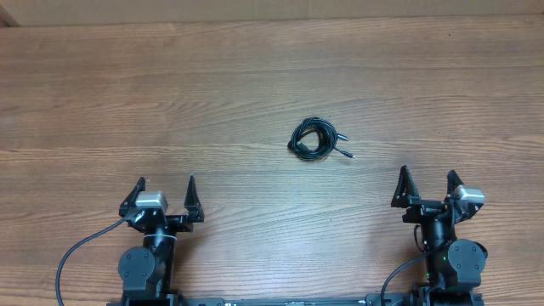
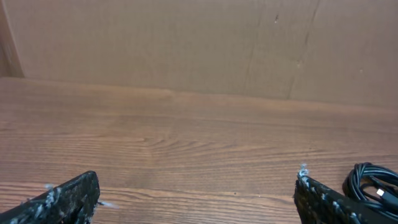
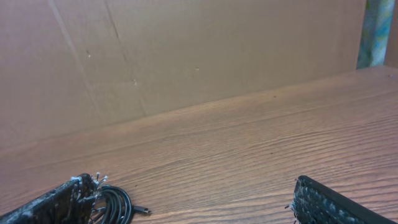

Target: Untangle cables

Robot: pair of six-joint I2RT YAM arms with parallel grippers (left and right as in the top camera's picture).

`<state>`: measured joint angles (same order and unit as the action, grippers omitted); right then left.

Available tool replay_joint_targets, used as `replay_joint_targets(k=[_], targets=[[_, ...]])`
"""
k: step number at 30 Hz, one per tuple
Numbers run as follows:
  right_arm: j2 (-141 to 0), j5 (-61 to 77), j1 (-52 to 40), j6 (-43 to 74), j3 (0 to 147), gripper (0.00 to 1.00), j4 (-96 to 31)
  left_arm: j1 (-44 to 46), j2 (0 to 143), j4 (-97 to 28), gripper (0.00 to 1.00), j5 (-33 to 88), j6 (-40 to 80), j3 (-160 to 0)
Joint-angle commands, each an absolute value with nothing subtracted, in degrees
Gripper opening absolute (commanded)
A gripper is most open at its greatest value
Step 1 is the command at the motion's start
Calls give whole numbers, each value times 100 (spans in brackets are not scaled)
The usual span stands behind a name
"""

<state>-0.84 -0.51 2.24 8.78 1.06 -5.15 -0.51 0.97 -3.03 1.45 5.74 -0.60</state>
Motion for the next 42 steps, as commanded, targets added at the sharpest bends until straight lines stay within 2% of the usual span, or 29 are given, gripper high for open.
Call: replay_joint_targets(k=[1,4,6,14,18,26,32,42], targets=[[-16,-126,220,847,47,100,-478,-73,36,-261,100,-23,473,-27],[-16,-123,220,849,47,100,-478,-71,36,38,100,781,788,-27],[-16,-123,220,849,47,100,-478,-71,36,117,99,1337,587,-47],[-16,-123,220,849,47,100,-475,-73,64,106,100,1404,165,-392],[-16,-123,220,849,47,100,-478,-71,412,-307,99,1402,-27,-838],[-16,-123,220,849,47,100,-478,-14,2672,-1103,100,2185,-27,-2432],[-16,-123,220,849,47,100,-478,582,4678,-1964,100,2311,-27,-4108],[-16,-126,220,849,47,100,-478,2403,6879,-2936,100,893,-25,-6294]])
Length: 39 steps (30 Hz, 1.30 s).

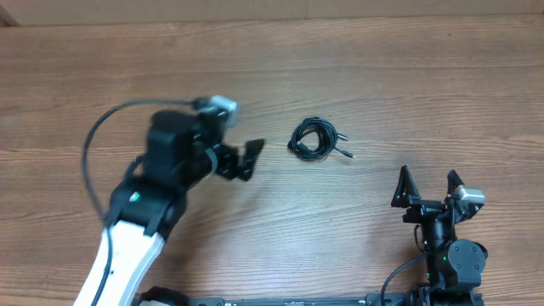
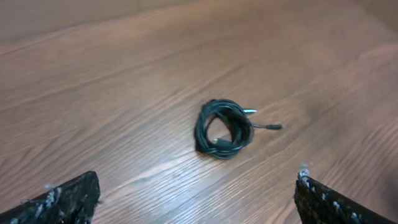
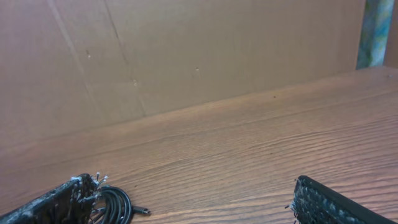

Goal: Untangle cables
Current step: 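Move the left gripper forward over the black cable coil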

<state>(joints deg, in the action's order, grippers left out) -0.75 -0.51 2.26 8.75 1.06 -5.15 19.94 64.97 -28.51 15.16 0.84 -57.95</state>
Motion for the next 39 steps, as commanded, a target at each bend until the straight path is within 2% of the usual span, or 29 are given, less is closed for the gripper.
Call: replay_joint_targets(k=[1,6,11,18,31,39], targets=[[-16,-123,220,849,47,100,-478,2578,7063,-2921,100,829,-27,-6445],[-16,-126,220,849,47,100,-478,2963,7677,-2152,100,862,-1,-6541],[-16,-123,220,849,47,100,-478,3004,8193,-1988,100,904,-1,-6539],[-16,-123,220,849,47,100,-478,3002,9052,-1153,100,770,-8,-6539],[-16,-126,220,849,47,100,-478,3002,10801,-27,73,405,-110,-6539],[-16,-126,220,849,47,100,-478,3004,11382,95,70,626,-134,-6539]])
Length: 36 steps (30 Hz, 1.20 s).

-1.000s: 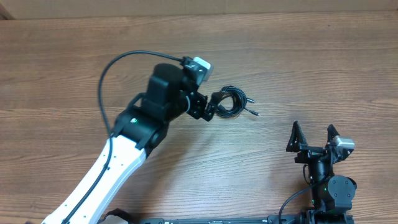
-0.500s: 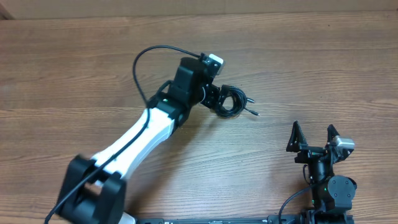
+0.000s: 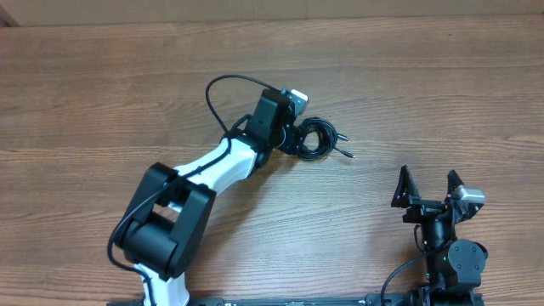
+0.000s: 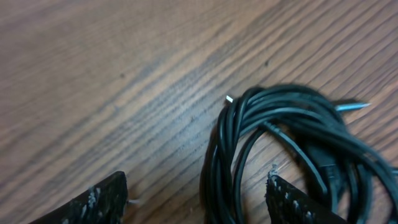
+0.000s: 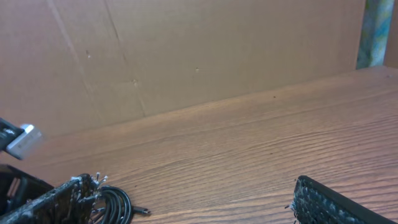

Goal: Untangle cables
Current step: 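Move the left gripper forward over the black cable coil, then lower the left gripper and grasp the black cable coil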

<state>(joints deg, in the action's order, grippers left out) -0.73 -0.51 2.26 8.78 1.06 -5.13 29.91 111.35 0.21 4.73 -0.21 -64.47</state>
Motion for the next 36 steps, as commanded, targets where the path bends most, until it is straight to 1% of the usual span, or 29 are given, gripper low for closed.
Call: replay_joint_targets(k=[1,3,7,8,9,10,15,18,20,25,28,29,30,32,33,34,36], targets=[[-16,-123,220,849,47,100,-478,3004,11465,102,69,663,-134,-6539],[-16,-123,220,849,47,100,-478,3004,11609,132,62,709,-132,-6539],[-16,-123,220,849,47,100,-478,3002,11734,161,25,631,-130,-6541],[-16,-123,220,849,47,100,-478,3002,11730,161,18,495,-126,-6543],[-16,-123,220,849,47,100,-478,2998,11708,154,8,259,-121,-6556],[-16,-126,220,847,47,100,-478,2989,11677,128,4,-54,-80,-6578],[-16,-123,220,849,47,100,-478,2897,11163,-362,4,-1540,423,-6709],[-16,-123,220,849,47,100,-478,2840,10626,-869,4,-1944,749,-6777],[-16,-126,220,849,47,100,-478,2829,10235,-1234,4,-2003,1284,-6783],[-16,-123,220,849,47,100,-478,2829,9358,-2561,4,-1800,3444,-6783],[-16,-126,220,849,47,100,-478,2832,9126,-3168,4,-1356,4099,-6783],[-16,-123,220,849,47,100,-478,2832,9109,-3326,5,-1160,4182,-6783],[-16,-123,220,849,47,100,-478,2832,9109,-3450,10,-963,4185,-6783],[-16,-123,220,849,47,100,-478,2832,9139,-3688,44,-738,4185,-6777],[-16,-123,220,849,47,100,-478,2832,9148,-3778,58,-705,4185,-6775],[-16,-123,220,847,47,100,-478,2832,9155,-3887,70,-676,4182,-6775],[-16,-126,220,847,47,100,-478,2832,9159,-4056,84,-676,4180,-6775]])
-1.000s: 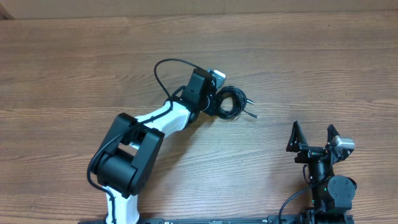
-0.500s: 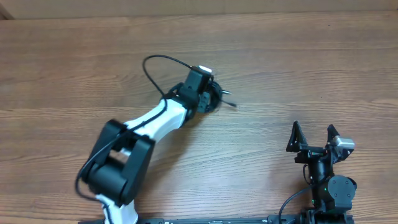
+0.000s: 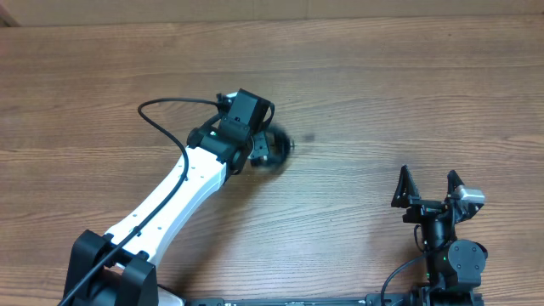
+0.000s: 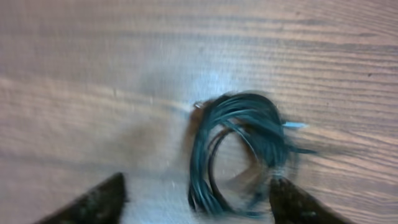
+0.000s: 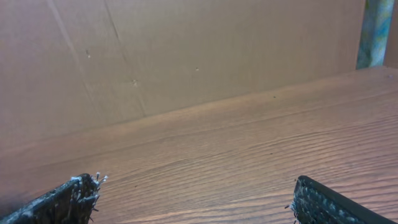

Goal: Untangle cables
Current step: 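Lower the left gripper and grasp the black cable coil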

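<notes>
A black cable bundle (image 3: 275, 153) lies coiled on the wooden table (image 3: 408, 76), smeared by motion blur. My left gripper (image 3: 260, 151) sits right at it, reached out to the table's middle. In the left wrist view the coil (image 4: 239, 152) lies between the two spread fingertips of that gripper (image 4: 196, 190), which stands open, with a plug tip sticking out to the right. Whether a finger touches the cable cannot be told. My right gripper (image 3: 427, 175) rests open near the front right; its wrist view shows its own fingers (image 5: 68, 196) over bare wood, with no cable in sight.
A brown cardboard wall (image 5: 205, 50) runs along the back of the table. The left arm's white links (image 3: 170, 204) stretch diagonally over the front left part of the table.
The left gripper has shifted left and nearer to the front, and the cable bundle has moved with it from right of centre. The cable has left the right wrist view. The right arm is unchanged.
Both grippers first rested open at the front edge, with the cable coiled near the middle. The left arm then stood out over the table left of the cable, then with its fingers around the coil. Now the coil sits further left, blurred.
</notes>
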Robot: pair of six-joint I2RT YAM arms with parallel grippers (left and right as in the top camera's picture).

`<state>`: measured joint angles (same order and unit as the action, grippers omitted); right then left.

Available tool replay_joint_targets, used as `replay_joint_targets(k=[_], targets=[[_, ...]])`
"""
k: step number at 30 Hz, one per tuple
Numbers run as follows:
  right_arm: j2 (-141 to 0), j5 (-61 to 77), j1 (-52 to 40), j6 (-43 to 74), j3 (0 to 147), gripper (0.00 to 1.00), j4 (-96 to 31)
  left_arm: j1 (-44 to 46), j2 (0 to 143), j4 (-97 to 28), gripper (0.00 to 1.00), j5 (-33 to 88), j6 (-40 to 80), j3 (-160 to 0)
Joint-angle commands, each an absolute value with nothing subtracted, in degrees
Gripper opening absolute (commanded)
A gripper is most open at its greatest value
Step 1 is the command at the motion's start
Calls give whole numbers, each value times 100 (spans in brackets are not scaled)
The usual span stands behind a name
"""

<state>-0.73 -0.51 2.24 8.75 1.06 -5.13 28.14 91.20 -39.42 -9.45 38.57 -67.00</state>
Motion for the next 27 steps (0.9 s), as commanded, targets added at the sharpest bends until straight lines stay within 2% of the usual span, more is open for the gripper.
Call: replay_joint_targets(k=[1,5,9,13,16,27], targets=[[-16,-123,220,849,47,100,-478,2832,9159,-4119,87,-676,4178,-6775],[-16,-123,220,849,47,100,-478,2832,9159,-4335,91,-676,3909,-6772],[-16,-123,220,849,47,100,-478,2832,9161,-4340,90,-676,3581,-6709],[-16,-123,220,849,47,100,-478,2832,9161,-4180,84,-637,3577,-6554],[-16,-123,220,849,47,100,-478,2829,9174,-3859,69,-659,3446,-6324],[-16,-123,220,849,47,100,-478,2829,9907,-2683,69,-655,2867,-5929]])
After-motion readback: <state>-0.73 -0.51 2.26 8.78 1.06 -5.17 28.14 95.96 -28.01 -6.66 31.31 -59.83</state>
